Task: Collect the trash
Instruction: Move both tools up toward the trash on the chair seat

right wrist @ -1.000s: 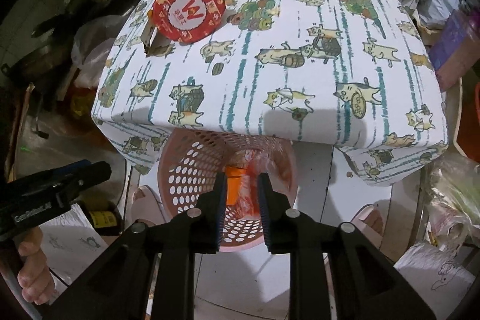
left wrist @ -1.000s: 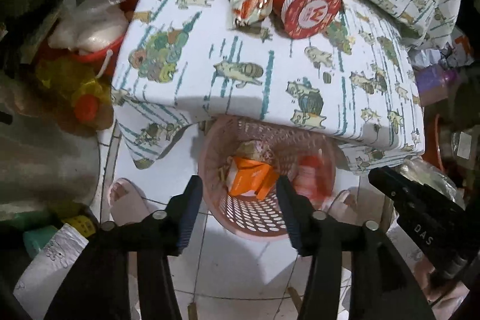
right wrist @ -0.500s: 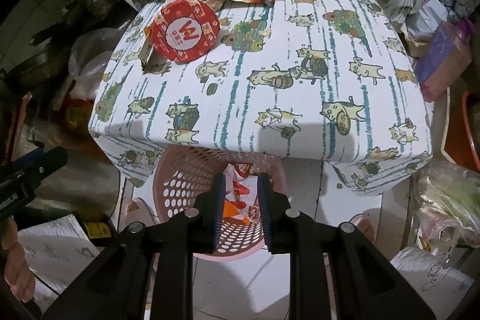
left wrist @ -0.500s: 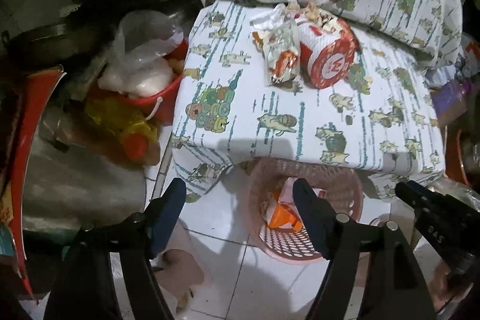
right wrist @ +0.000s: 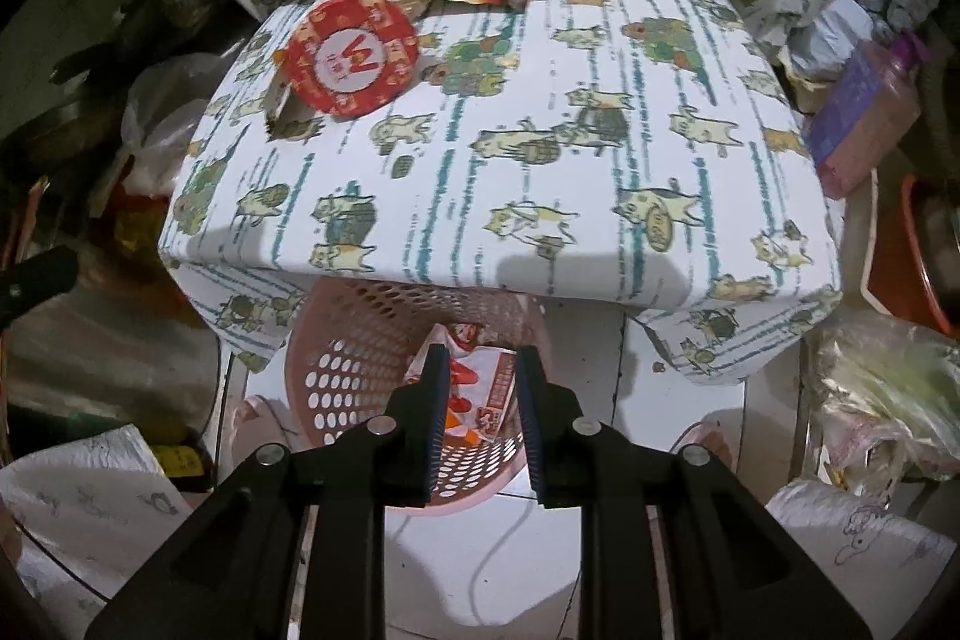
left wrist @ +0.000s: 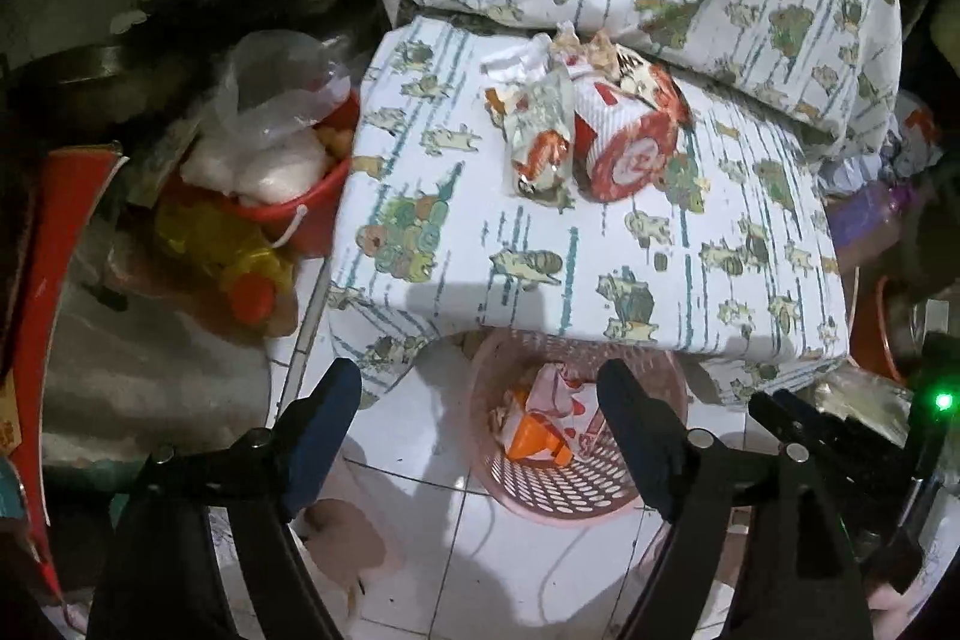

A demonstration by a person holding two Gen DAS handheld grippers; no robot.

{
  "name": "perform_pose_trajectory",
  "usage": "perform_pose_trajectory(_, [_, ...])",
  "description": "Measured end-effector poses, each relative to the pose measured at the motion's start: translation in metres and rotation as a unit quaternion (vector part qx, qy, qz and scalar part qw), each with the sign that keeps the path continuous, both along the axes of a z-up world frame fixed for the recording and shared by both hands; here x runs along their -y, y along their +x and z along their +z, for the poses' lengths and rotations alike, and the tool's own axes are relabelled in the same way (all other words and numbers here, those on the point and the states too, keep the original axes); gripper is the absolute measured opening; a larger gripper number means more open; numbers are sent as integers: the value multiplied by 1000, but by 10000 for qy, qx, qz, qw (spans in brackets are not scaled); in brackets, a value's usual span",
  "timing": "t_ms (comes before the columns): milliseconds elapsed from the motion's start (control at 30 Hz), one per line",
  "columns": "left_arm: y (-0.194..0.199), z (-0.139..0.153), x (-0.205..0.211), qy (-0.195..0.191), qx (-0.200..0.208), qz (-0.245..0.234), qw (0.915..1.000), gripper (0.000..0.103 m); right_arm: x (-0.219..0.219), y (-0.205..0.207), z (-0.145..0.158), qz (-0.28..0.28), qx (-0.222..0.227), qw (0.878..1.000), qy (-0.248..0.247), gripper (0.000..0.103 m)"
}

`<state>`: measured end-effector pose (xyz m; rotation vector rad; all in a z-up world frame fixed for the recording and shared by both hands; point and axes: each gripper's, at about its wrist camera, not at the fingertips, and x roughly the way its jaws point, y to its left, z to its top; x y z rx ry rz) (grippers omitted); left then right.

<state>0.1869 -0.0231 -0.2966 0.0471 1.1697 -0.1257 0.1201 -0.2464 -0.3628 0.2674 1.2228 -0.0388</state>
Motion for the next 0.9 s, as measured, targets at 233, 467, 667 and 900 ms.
perform_pose_trajectory(233, [-3, 0, 2, 112, 124, -166, 9997, 83, 10, 10, 10, -129, 241, 9995, -156, 22])
perform_pose_trajectory(467, [-10, 28, 13, 325, 592, -339, 9971, 83, -1, 28, 58, 65, 710, 9974, 36, 31])
perform_pose_trajectory(667, [5, 81, 6, 269, 1077, -46, 9938, 83, 3, 46, 113, 125, 1306, 9913, 65, 39])
perform_pose_trajectory(900, [30, 134, 0, 408, 1682, 150, 9848, 84, 14, 70, 164, 216, 1942, 9805, -225, 49])
